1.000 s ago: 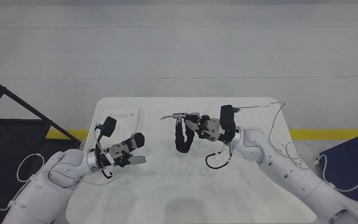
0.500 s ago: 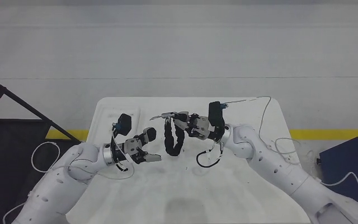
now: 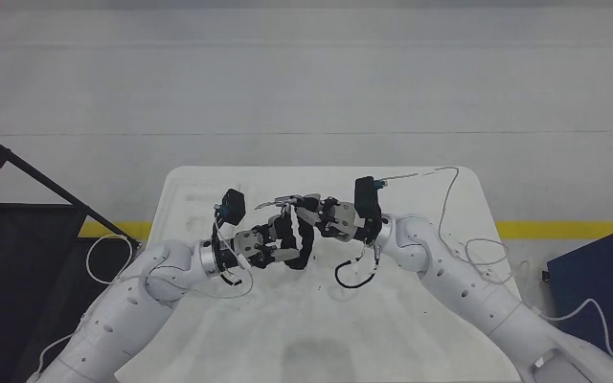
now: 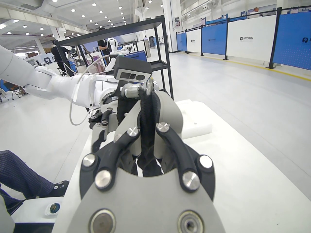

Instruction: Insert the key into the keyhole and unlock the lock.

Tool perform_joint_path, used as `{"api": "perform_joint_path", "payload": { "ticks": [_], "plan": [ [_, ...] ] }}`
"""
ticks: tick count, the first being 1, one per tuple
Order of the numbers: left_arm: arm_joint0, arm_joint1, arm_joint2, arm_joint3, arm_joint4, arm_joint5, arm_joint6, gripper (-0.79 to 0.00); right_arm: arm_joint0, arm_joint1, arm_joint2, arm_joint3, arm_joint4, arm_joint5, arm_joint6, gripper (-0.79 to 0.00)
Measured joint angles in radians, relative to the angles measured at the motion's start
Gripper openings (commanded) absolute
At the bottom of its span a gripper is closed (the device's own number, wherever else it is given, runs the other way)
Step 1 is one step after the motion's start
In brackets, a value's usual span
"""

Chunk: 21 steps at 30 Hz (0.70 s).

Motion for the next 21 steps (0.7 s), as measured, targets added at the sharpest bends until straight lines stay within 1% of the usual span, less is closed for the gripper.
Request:
{"api": "perform_joint_path", "payload": {
  "ticks": [6,11,14,16,21],
  "plan": [
    [-0.005,-0.012,-0.001,0.004,0.024,0.01,0.031,-0.785,-0.023,-0.008,0.028,0.003,-0.022,-0.013,0.003,-0.785],
    [0.014,-0.009,-0.044,-0.01,0.015,0.022,0.053,-0.785,-0.047,-0.009,0.059,0.009,-0.036,-0.013,0.005,-0.785],
    [0.043,0.0,-0.091,-0.047,-0.007,0.017,0.045,-0.785,-0.064,-0.008,0.08,0.01,-0.04,-0.009,0.01,-0.785],
    [0.074,0.009,-0.131,-0.089,-0.019,0.008,0.033,-0.785,-0.076,-0.008,0.094,0.011,-0.04,-0.006,0.016,-0.785],
    [0.175,0.03,-0.234,-0.22,-0.055,-0.019,0.012,-0.785,-0.1,-0.008,0.121,0.009,-0.03,0.015,0.058,-0.785]
  ]
}}
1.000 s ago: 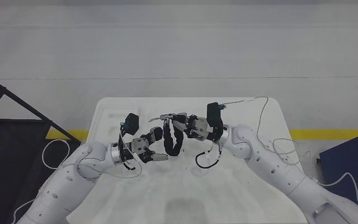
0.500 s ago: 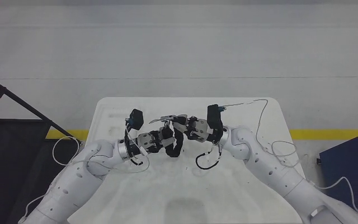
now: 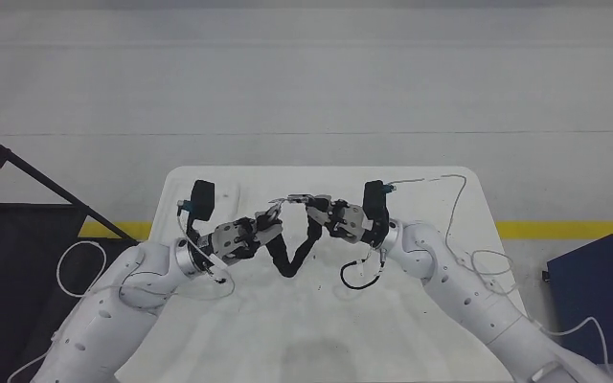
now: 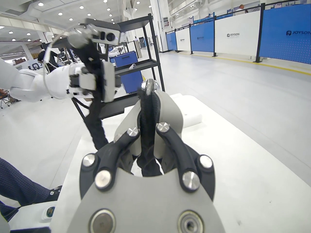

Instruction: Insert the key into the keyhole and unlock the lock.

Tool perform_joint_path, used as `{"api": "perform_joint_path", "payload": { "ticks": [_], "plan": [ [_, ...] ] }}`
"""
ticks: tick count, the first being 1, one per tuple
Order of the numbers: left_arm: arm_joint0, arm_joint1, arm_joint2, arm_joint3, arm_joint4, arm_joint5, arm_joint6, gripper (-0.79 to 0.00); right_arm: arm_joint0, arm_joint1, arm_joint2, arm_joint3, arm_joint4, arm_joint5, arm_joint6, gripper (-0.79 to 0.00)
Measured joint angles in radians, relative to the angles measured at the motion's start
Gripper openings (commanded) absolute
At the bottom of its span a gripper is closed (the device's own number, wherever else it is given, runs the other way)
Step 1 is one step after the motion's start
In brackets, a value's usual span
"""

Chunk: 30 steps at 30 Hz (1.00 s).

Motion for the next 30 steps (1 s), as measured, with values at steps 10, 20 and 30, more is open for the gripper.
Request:
{"api": "perform_joint_path", "payload": {
  "ticks": [10,20,30],
  "plan": [
    [0.212,0.03,-0.2,-0.171,-0.072,-0.079,-0.034,-0.785,-0.038,0.008,0.061,-0.027,-0.055,0.12,0.144,-0.785],
    [0.357,0.053,-0.231,-0.148,-0.169,0.067,-0.299,-0.785,-0.215,0.058,0.188,-0.201,-0.171,0.228,0.246,-0.785],
    [0.252,0.044,-0.078,-0.038,-0.19,0.342,-0.555,-0.785,-0.437,0.11,0.331,-0.418,-0.256,0.305,0.398,-0.785]
  ]
}}
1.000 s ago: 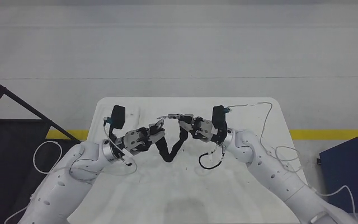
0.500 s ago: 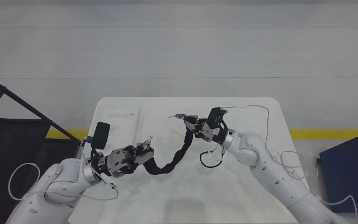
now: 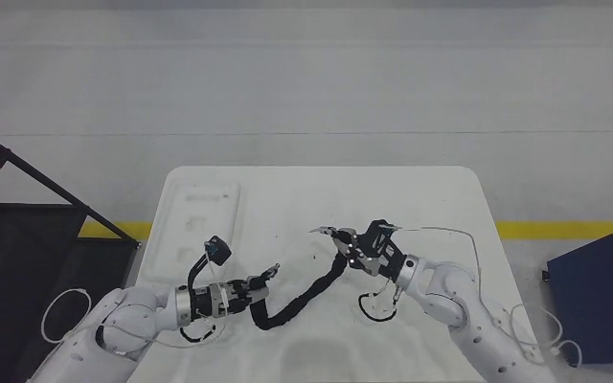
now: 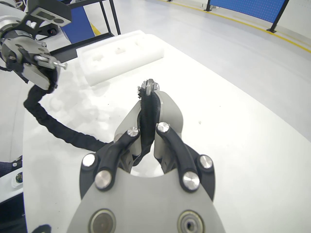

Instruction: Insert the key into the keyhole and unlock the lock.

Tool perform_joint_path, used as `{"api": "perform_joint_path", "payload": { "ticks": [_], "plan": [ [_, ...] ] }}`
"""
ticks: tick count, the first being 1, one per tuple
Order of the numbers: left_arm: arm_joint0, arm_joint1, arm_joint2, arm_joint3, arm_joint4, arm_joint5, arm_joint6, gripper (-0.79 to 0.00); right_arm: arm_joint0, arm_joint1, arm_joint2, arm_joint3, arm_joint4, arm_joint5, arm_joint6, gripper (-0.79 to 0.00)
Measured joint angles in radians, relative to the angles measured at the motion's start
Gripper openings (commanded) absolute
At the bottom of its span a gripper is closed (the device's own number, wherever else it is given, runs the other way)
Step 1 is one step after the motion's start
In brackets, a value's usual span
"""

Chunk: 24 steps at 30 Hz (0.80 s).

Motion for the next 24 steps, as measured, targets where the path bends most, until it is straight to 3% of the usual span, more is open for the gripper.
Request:
{"api": "perform_joint_path", "payload": {
  "ticks": [5,13,14,15,19,24],
  "plan": [
    [-0.136,-0.026,0.111,0.092,0.067,0.057,0.011,-0.785,-0.028,0.005,0.034,-0.034,-0.019,0.028,0.038,-0.785],
    [-0.344,-0.09,0.341,0.207,0.337,0.162,0.086,-0.785,-0.016,0.004,0.055,-0.059,-0.031,0.032,0.091,-0.785],
    [-0.36,-0.097,0.363,0.218,0.362,0.166,0.098,-0.616,-0.015,0.004,0.057,-0.06,-0.032,0.031,0.094,-0.785],
    [-0.379,-0.106,0.39,0.231,0.397,0.174,0.113,0.0,-0.014,0.003,0.058,-0.06,-0.034,0.029,0.099,-0.785],
    [-0.414,-0.13,0.447,0.242,0.444,0.193,0.162,0.0,-0.008,0.002,0.065,-0.055,-0.044,0.025,0.116,-0.785],
    [-0.421,-0.137,0.429,0.197,0.423,0.176,0.222,0.0,0.007,-0.001,0.066,-0.049,-0.06,0.024,0.135,-0.785]
  ]
}}
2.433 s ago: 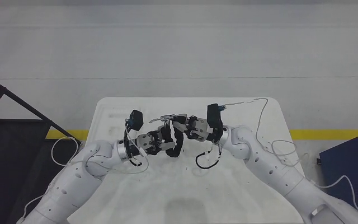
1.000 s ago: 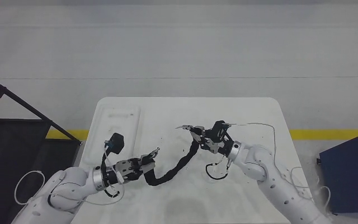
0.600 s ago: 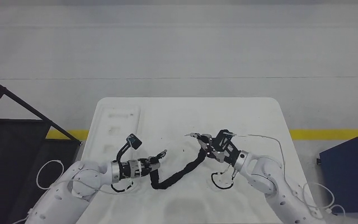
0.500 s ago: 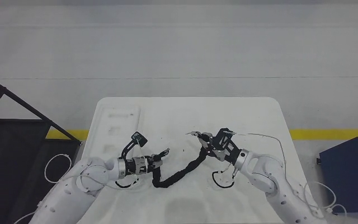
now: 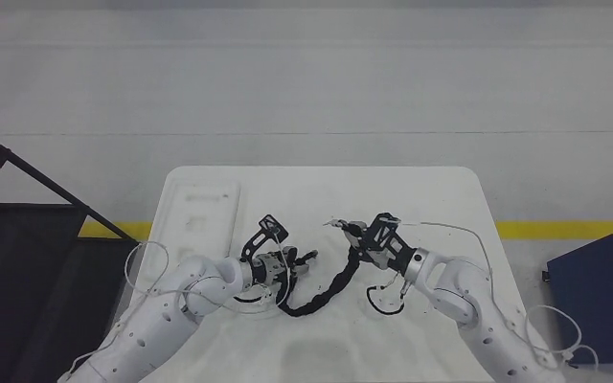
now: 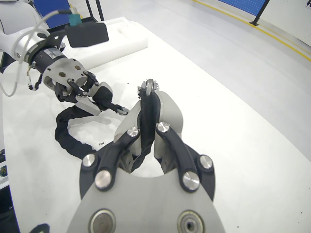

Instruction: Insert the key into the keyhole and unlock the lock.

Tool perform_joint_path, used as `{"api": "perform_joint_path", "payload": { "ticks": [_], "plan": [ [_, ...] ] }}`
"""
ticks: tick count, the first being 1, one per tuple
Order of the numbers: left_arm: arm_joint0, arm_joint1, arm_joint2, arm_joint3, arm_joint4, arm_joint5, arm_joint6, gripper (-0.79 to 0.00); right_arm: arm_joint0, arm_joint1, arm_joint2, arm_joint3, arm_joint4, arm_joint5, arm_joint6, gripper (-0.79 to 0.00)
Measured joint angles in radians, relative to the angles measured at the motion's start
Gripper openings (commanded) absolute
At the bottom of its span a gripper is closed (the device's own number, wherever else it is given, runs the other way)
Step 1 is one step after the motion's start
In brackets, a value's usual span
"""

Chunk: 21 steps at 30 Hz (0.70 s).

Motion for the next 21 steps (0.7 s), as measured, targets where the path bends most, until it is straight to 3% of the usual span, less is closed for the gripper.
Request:
{"api": "perform_joint_path", "payload": {
  "ticks": [8,16,21],
  "plan": [
    [0.095,0.033,-0.159,-0.154,-0.113,-0.106,0.048,0.0,0.057,-0.008,-0.012,0.018,-0.033,-0.003,0.065,-0.785],
    [0.279,0.08,-0.472,-0.24,-0.303,-0.301,0.125,0.0,0.177,-0.033,-0.077,0.101,-0.063,-0.027,0.089,-0.785],
    [0.284,0.081,-0.481,-0.24,-0.306,-0.304,0.127,0.0,0.254,-0.059,-0.144,0.182,-0.039,-0.033,0.112,-0.785]
  ]
}}
